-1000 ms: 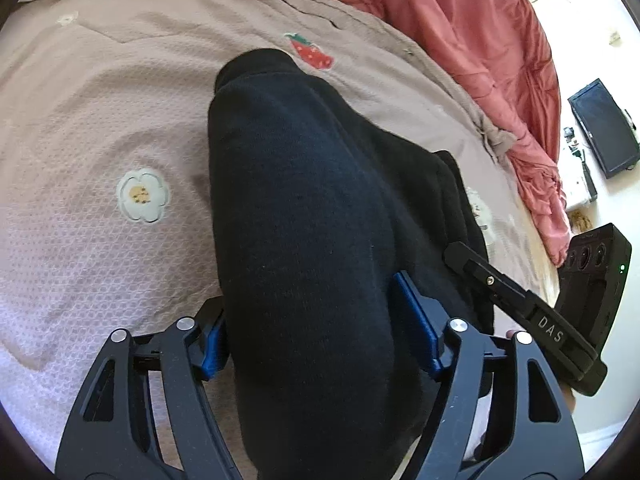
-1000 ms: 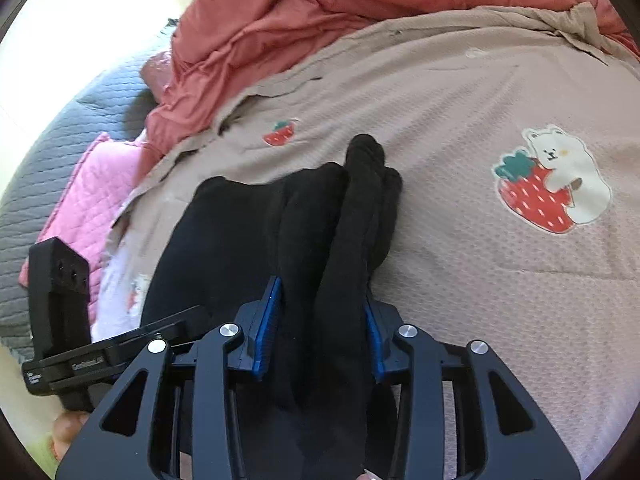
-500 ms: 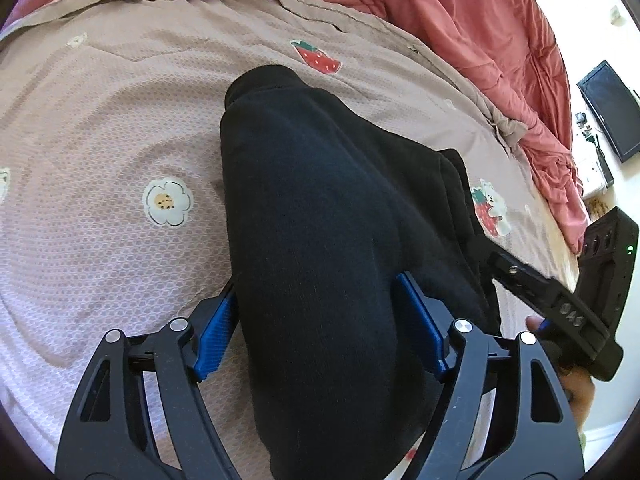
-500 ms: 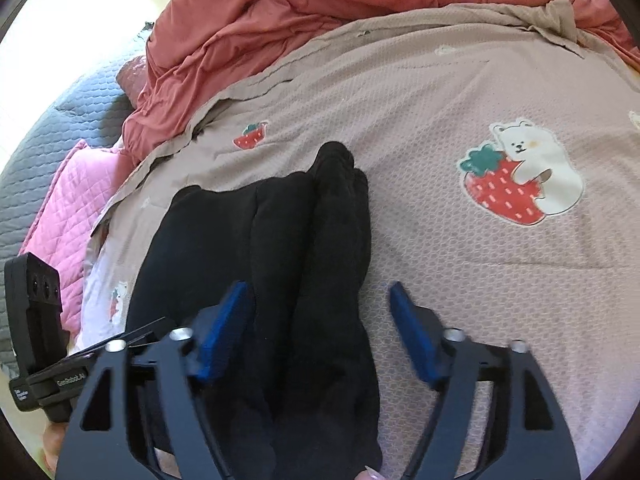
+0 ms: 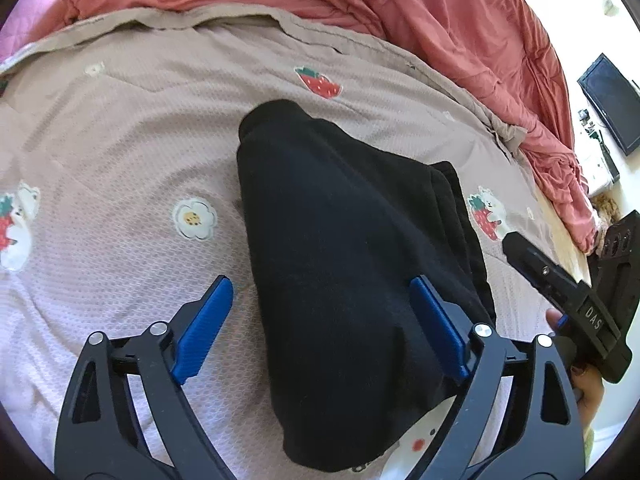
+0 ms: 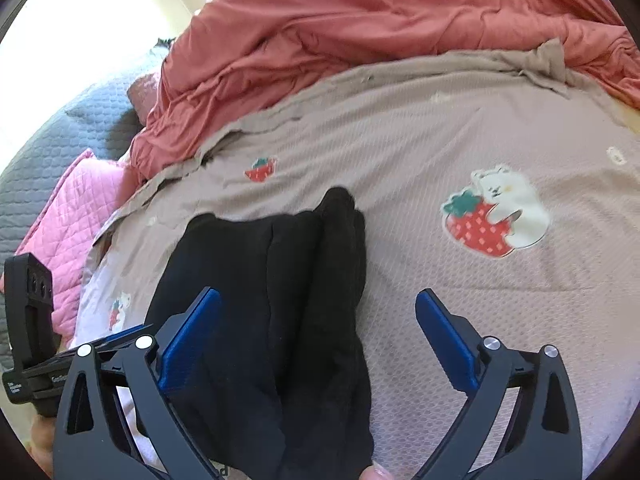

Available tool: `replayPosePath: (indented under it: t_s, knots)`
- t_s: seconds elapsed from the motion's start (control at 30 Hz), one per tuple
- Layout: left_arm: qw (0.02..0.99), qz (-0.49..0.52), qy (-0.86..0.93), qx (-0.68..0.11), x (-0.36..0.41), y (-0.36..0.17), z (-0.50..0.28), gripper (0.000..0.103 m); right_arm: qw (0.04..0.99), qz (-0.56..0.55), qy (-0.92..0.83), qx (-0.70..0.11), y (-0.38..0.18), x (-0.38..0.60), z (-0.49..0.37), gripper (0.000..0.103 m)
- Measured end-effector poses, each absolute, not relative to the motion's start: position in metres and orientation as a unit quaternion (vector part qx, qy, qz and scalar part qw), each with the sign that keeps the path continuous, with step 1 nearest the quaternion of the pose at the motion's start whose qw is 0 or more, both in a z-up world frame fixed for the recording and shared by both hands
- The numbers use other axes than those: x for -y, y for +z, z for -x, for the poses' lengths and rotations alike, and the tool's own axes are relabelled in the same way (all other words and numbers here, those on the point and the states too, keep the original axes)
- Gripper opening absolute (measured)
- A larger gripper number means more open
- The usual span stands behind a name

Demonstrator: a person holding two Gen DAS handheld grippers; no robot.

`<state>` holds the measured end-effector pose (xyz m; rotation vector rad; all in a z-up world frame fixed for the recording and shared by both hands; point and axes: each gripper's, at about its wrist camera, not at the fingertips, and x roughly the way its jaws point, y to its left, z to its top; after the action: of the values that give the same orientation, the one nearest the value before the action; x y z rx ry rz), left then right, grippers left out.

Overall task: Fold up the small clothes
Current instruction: 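Lift both open grippers away from the folded black shirt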

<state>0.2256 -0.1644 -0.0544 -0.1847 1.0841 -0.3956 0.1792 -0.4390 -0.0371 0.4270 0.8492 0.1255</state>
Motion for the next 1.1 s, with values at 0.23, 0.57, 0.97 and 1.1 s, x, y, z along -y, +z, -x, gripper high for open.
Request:
replayPosePath:
  t_s: [0.23, 0.57, 0.97, 1.1]
  knots:
    - [0.843, 0.071, -0.175, -0.503, 0.16, -0.041, -0.222, 0.093, 0.895, -0.217, 0.06, -0.385, -0.03, 0.445, -0.173, 0.098]
    - [0.855, 0.069, -0.146, -0.492, 0.149, -0.032, -0.217, 0.093, 0.911, -0.188, 0.052, -0.364, -0.02, 0.438, -0.162, 0.098]
    - [0.874, 0.035, -0.129, -0.467, 0.146, -0.016, -0.2, 0.093, 0.921, -0.182, 0.04, -0.343, -0.009, 0.437, -0.147, 0.098]
    - [0.883, 0.019, -0.129, -0.45, 0.147, -0.007, -0.189, 0.093, 0.93, -0.169, 0.031, -0.326, -0.001, 0.434, -0.136, 0.098]
